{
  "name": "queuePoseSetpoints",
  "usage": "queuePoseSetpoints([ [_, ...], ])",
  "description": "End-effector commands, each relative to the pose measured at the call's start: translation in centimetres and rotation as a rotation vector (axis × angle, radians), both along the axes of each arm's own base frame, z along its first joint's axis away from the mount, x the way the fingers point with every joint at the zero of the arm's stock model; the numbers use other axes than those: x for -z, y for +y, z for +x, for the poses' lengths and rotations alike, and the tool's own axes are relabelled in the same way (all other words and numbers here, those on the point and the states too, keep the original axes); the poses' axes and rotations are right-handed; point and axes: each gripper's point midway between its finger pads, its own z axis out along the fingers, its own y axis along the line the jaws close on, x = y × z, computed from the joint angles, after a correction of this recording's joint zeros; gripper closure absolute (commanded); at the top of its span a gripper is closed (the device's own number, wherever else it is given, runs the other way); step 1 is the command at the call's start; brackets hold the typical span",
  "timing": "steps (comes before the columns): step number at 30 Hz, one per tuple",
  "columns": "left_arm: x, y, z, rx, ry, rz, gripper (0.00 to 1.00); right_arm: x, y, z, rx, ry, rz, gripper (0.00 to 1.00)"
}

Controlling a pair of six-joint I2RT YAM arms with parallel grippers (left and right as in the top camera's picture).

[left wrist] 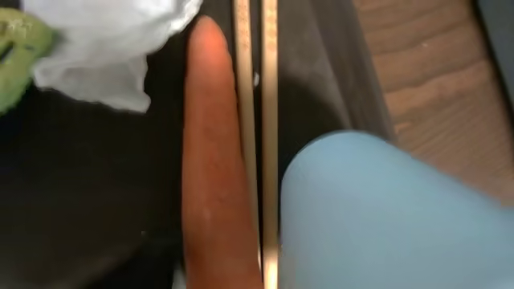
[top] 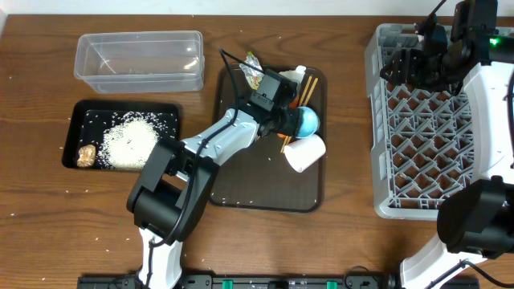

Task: Sort waste into correct bins and load items into the dishwasher rack
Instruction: 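Reach the left gripper to the light-blue cup and grasp it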

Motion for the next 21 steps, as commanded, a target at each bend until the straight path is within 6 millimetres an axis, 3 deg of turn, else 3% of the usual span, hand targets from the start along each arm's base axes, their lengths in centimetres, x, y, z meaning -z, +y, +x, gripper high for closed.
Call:
queuePoseSetpoints([
  [1, -1.3, 0.0, 1.3, -0.019, -0.051, 0.007, 0.59, -0.4, 0.3, -0.2, -0.018, -0.011, -0.005, 0.30],
  [6, -1.3, 0.0, 1.3, -0.018, -0.051, 0.007, 0.64, -0.4, 0.3, -0.2, -0.018, -0.011, -0.010, 0.30],
  [12, -2.2, 0.0, 1.2, -0.016, -0.060, -0.003, 0.81, -0.4, 0.4, -0.2, -0.018, -0.010, -0.009, 0.30],
  [14, -3.1, 0.2, 1.1, -0.019, -0.067, -0.007, 0.93, -0.4, 0.5, -0.2, -0.020, -0.010, -0.009, 0.29],
  [21, -8.6, 2.0, 0.7, -0.057, -0.102, -0.046, 0.94, -0.4, 2.1, -0.2, -0.057, -0.011, -0.008, 0.26],
])
